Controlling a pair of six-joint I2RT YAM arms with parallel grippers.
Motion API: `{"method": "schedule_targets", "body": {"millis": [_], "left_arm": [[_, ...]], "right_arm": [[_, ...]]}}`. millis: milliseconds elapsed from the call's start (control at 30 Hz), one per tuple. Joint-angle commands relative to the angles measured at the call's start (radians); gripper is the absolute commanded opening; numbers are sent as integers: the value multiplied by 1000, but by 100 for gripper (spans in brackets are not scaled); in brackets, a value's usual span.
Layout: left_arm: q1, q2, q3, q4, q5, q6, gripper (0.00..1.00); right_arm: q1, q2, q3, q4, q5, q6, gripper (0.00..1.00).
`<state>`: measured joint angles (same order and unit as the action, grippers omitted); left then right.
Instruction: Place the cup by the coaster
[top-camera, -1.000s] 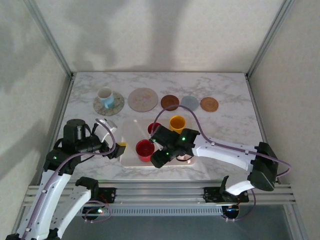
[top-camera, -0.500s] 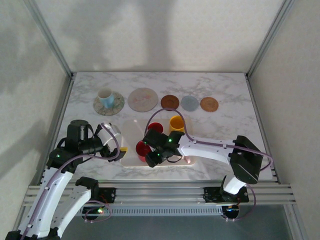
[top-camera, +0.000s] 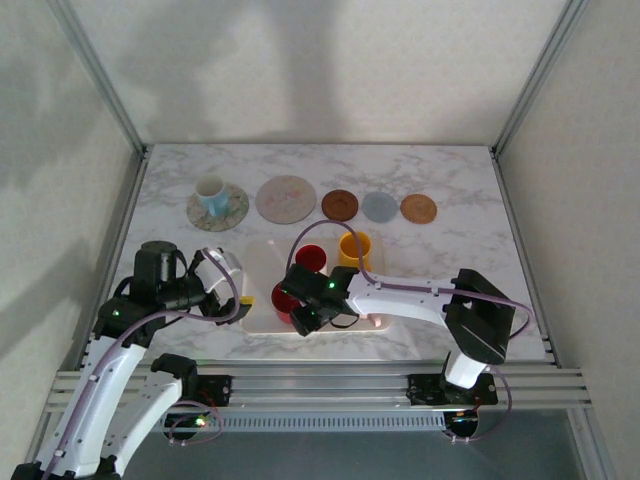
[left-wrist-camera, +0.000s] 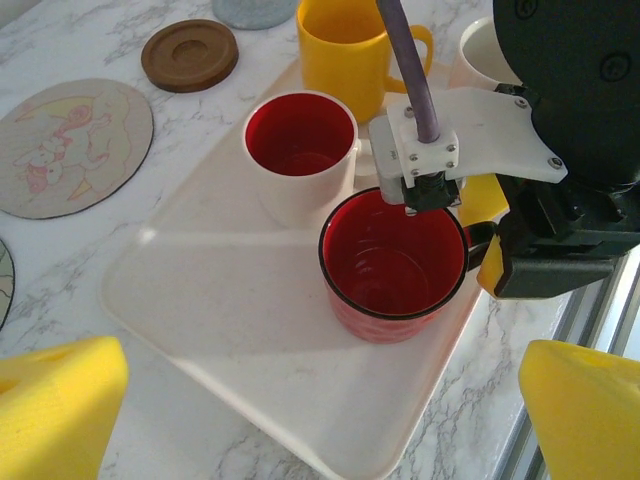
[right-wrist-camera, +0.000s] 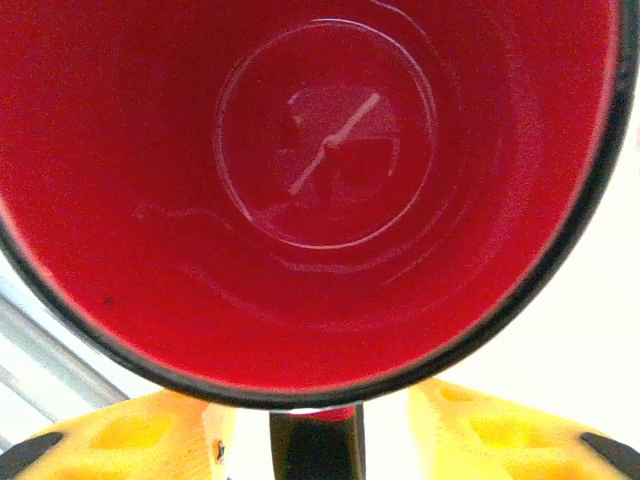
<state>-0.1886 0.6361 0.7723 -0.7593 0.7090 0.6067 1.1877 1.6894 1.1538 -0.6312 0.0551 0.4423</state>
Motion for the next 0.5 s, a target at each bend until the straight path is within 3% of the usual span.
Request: {"method": "schedule_targets", "body": {"millis": [0,200,467], "left_arm": [[-5,-13,-17,16,-26,-2,100],[-5,18,-25,7,-41,23,100],[-6,-10,-75,116,-59,-48,100]], "right_arm": [[13,27,34,-8,38,7,47],[12,46,55,-25,41,-22,39],[12,55,73,-31,48,-34,32]]}}
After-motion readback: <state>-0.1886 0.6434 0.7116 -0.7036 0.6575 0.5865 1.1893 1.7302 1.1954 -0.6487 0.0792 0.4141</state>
